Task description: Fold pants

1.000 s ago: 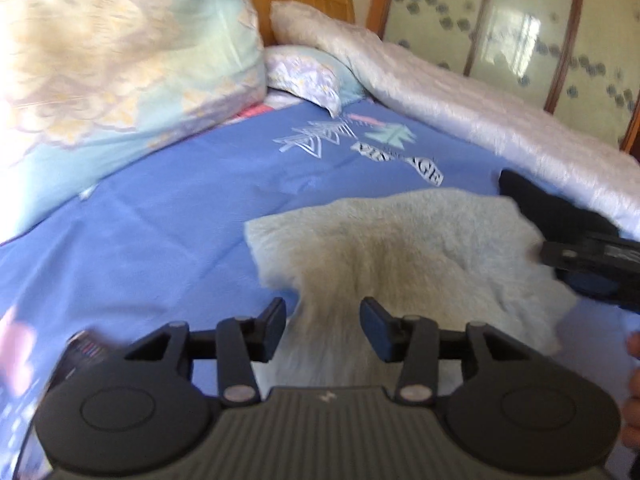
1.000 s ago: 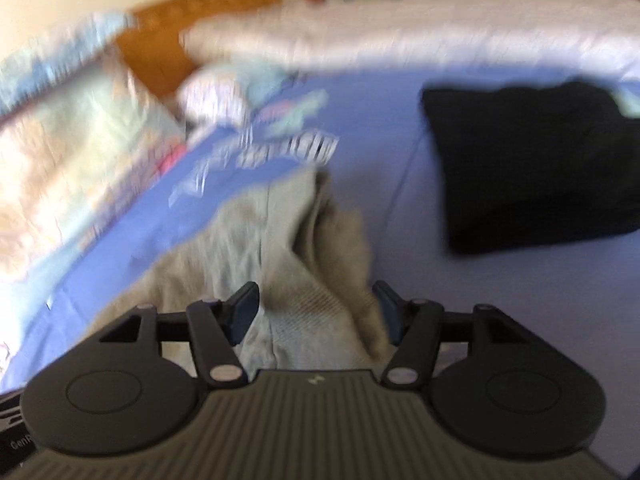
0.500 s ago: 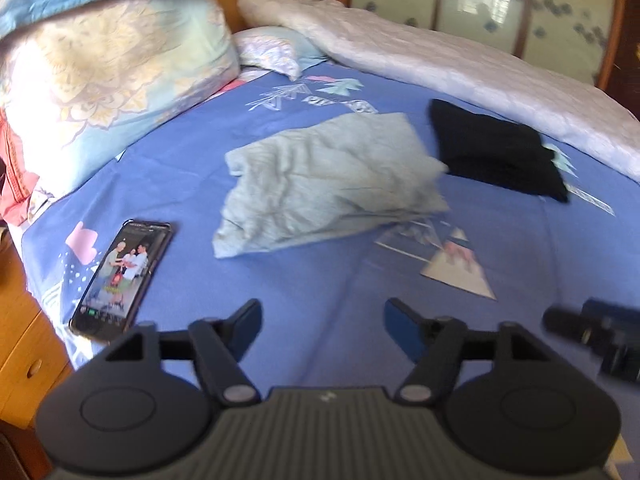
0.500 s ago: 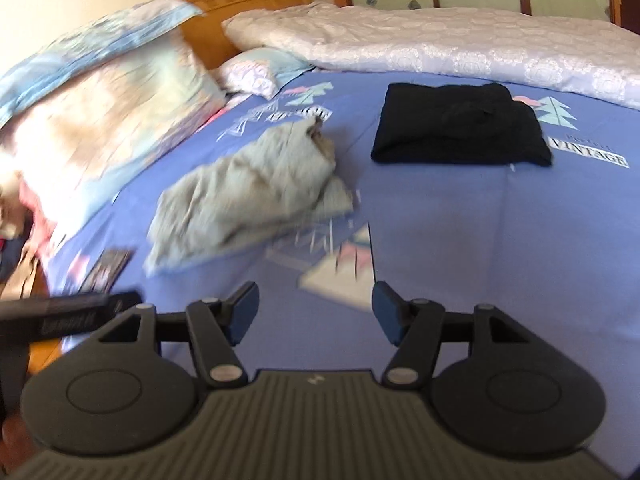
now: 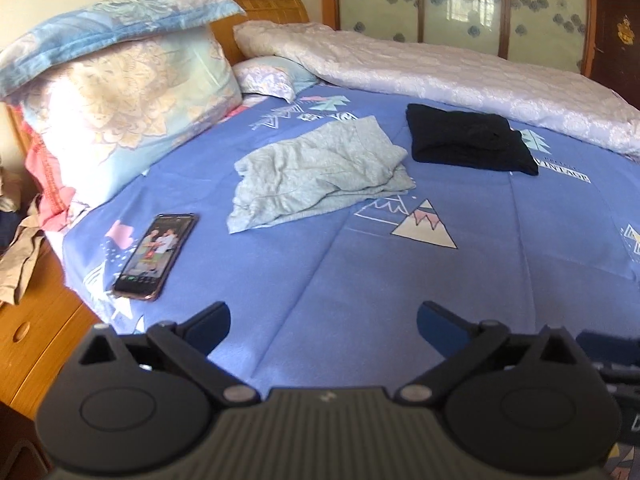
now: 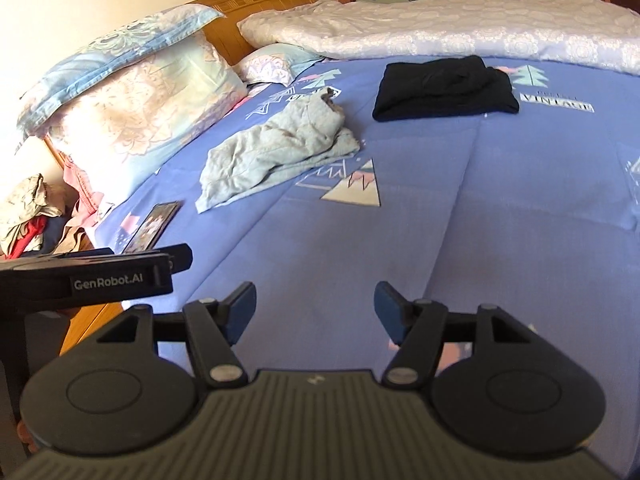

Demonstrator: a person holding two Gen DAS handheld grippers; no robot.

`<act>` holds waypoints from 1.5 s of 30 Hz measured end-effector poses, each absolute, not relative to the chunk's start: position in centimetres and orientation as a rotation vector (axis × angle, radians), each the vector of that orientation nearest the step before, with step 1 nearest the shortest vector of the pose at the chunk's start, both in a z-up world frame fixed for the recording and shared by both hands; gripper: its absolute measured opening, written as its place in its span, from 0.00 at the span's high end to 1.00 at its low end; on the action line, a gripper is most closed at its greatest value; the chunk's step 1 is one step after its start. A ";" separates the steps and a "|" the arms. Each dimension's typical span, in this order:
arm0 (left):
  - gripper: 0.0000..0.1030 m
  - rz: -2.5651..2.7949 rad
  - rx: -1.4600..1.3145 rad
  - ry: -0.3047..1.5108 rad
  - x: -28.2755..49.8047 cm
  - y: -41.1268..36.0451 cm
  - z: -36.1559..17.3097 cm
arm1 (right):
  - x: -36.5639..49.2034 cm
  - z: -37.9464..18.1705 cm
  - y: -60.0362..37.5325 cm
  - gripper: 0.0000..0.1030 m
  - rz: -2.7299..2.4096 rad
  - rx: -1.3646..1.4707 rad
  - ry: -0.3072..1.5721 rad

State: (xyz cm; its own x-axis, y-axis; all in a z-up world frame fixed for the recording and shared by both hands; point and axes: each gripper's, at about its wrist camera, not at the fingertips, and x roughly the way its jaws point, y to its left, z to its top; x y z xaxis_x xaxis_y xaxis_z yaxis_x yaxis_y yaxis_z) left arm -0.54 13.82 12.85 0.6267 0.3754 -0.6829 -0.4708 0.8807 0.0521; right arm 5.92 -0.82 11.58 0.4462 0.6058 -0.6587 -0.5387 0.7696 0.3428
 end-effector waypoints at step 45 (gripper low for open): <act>0.00 0.531 -0.090 0.800 -0.5 14.7 9.9 | 4.8 10.4 -1.0 0.30 0.633 0.127 0.882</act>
